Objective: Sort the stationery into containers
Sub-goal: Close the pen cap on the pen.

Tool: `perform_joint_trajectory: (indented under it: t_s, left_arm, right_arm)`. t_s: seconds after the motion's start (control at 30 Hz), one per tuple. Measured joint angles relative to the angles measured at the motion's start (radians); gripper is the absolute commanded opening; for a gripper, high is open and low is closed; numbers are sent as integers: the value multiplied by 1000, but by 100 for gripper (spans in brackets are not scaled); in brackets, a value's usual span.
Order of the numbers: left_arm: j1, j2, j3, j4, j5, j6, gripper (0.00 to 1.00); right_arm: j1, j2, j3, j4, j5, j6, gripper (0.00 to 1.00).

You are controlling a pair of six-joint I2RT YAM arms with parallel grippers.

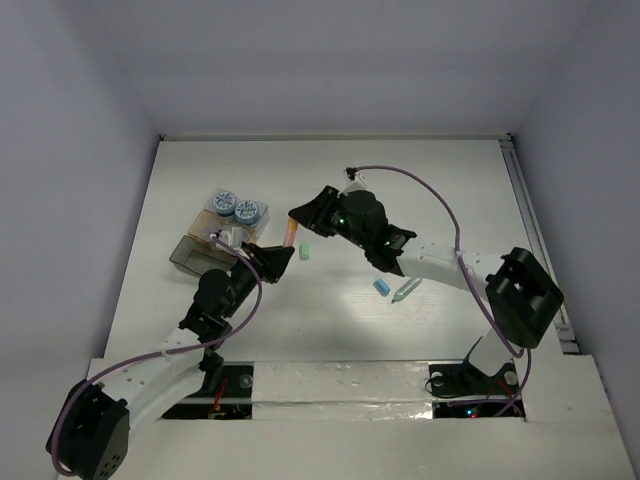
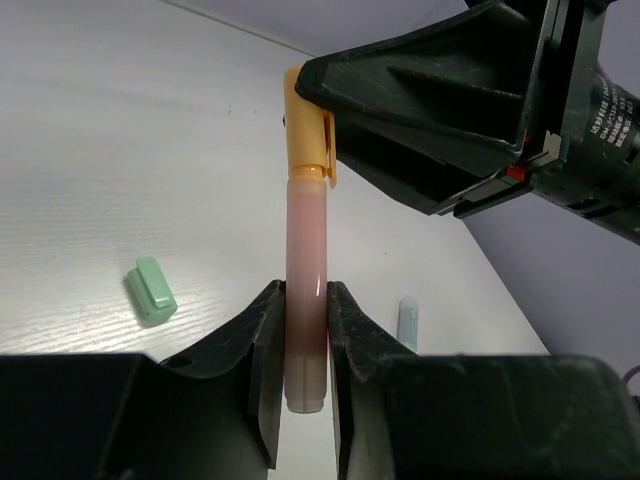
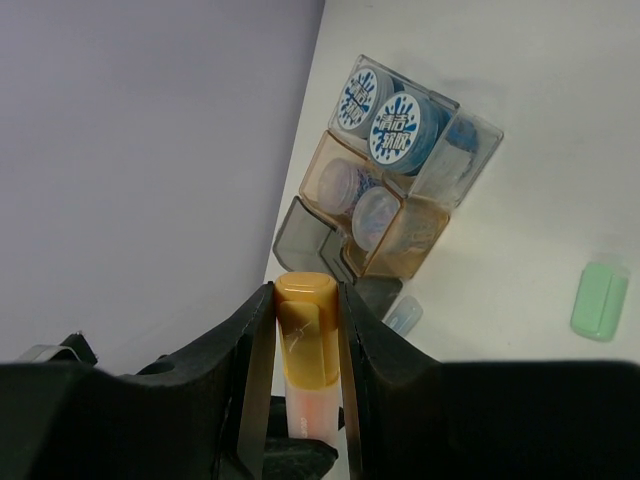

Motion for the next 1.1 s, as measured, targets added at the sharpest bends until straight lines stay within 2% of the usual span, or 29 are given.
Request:
perform_joint_trajectory:
  t_s: [0.47, 0.67, 1.1]
  left_arm:
    - [-123, 29, 24, -4, -216, 52, 0]
    - [-135, 28, 39, -40, -229, 80, 0]
    - [-148, 84, 170, -209, -193, 127, 0]
  right_arm:
    - [29, 0, 3, 7, 55, -2, 11]
    - [26, -10, -41, 51, 53, 7, 0]
    - [26, -51, -153, 165, 110, -4, 0]
